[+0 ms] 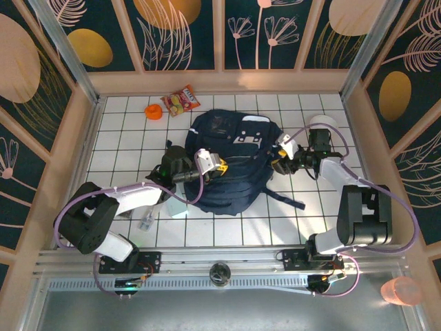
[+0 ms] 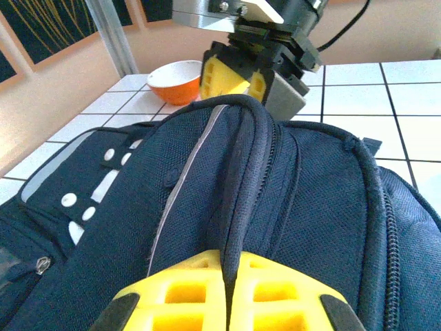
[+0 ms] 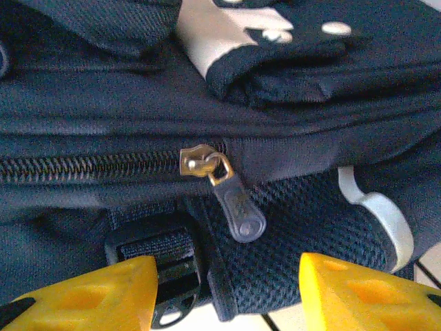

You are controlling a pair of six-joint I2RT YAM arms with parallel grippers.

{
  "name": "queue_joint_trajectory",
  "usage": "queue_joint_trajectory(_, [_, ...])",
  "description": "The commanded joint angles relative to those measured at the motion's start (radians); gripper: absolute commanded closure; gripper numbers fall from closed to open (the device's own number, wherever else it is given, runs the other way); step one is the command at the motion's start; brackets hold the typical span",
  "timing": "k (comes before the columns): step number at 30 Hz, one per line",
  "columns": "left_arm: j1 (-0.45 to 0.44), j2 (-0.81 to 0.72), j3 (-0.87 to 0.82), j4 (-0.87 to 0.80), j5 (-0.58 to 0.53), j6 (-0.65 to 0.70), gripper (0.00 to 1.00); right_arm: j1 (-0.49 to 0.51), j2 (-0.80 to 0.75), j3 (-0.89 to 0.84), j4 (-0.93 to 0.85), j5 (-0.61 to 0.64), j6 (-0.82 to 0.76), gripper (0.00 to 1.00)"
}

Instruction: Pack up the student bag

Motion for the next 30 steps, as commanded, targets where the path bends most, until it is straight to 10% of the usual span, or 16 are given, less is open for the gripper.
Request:
queue_joint_trajectory(1, [0.006,-0.044,0.01,0.081,0.107,0.016,1.0,-0.009,0.025,0.042,0.047,-0.077,-0.068,0.43])
queue_joint_trajectory(22, [0.007,-0.028,0.034,0.065,0.102,0.014,1.0,0.016,0.089,0.182,-0.299,-0.175,-0.204,0.68])
queue_joint_trajectory(30, [0.008,-0.026,0.034,0.076,0.105,0.007,1.0,-0.049,0.033,0.147,-0.174,-0.137,-0.046,0.58])
